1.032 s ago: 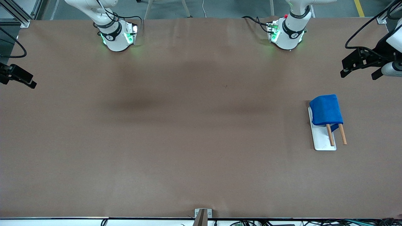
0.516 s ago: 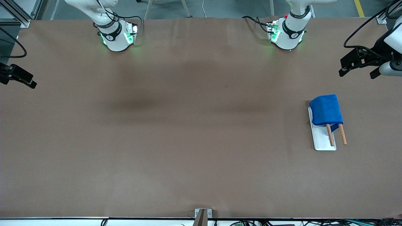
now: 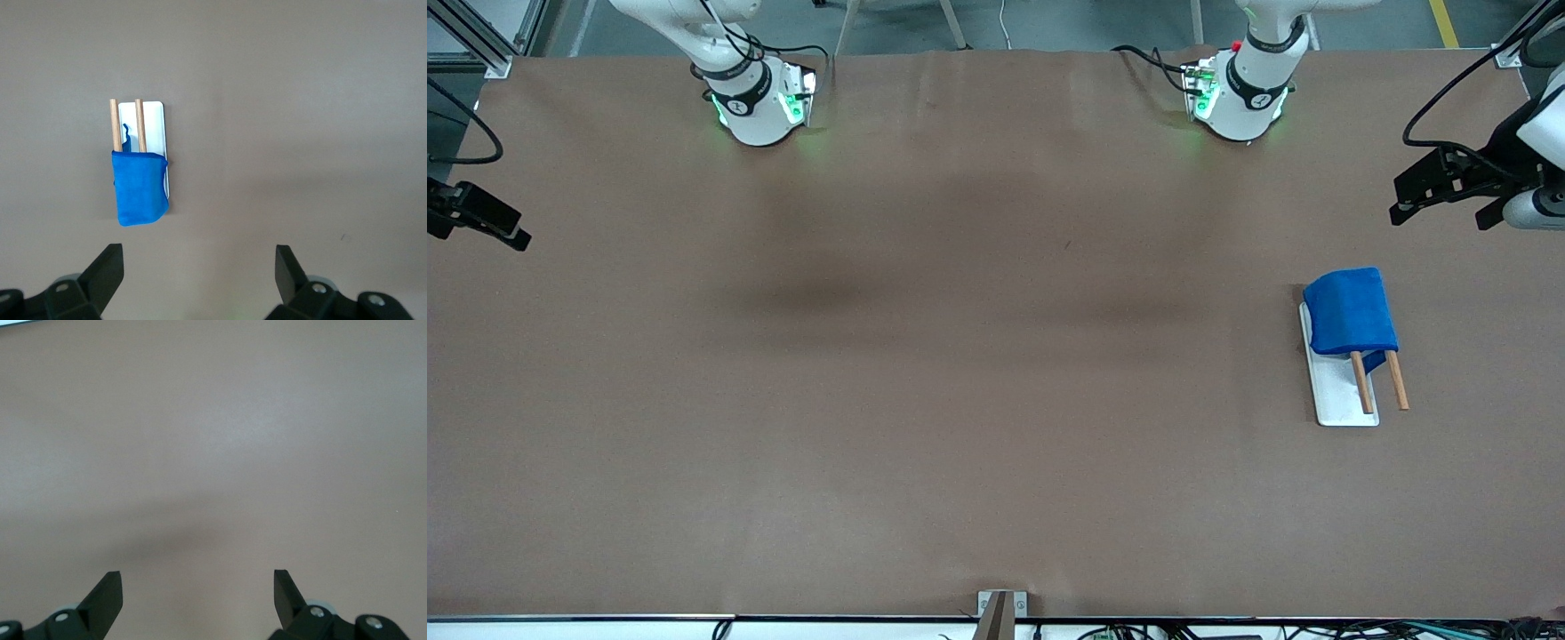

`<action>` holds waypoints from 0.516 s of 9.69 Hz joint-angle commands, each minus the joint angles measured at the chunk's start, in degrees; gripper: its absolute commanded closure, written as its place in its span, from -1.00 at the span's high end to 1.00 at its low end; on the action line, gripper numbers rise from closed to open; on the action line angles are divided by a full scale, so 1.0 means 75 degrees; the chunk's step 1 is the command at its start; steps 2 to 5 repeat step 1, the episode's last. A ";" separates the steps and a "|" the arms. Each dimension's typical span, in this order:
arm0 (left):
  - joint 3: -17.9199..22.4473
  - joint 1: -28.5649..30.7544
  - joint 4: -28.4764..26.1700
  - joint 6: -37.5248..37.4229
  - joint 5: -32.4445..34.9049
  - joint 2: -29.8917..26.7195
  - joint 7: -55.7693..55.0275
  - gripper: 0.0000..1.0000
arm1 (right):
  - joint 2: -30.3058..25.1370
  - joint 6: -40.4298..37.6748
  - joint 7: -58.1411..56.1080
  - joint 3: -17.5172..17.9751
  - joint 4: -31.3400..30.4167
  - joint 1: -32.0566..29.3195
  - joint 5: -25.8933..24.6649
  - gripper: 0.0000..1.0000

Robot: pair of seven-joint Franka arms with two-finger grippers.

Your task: Right arm passes towel to left arm to hang

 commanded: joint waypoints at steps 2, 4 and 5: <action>-0.0003 -0.0008 -0.0238 0.0040 0.0148 -0.0008 -0.0105 1.00 | -0.0168 0.0023 0.0137 0.0009 -0.0122 0.0006 0.0070 1.00; -0.0003 -0.0008 -0.0238 0.0040 0.0148 -0.0008 -0.0105 1.00 | -0.0168 0.0023 0.0137 0.0009 -0.0122 0.0006 0.0070 1.00; -0.0003 -0.0008 -0.0238 0.0040 0.0148 -0.0008 -0.0105 1.00 | -0.0168 0.0023 0.0137 0.0009 -0.0122 0.0006 0.0070 1.00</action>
